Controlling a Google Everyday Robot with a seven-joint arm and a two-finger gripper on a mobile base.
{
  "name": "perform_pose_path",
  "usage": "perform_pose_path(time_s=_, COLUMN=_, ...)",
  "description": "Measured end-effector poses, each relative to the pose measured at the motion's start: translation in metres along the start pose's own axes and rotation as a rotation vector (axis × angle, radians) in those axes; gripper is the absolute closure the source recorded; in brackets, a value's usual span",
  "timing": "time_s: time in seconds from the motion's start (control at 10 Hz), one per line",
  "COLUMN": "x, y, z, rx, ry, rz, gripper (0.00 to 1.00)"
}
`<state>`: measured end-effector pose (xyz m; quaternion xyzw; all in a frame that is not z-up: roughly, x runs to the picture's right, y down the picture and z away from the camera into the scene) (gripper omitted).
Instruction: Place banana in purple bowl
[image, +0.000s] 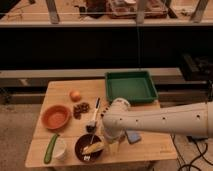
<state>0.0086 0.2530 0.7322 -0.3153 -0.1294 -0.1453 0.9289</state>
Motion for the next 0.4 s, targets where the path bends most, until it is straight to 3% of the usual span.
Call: perform_pose_path(time_s=0.4, x=0.0040, y=-0.0021, z=-0.0028, rx=0.015, ry=0.008, rz=0.012, gripper=0.20)
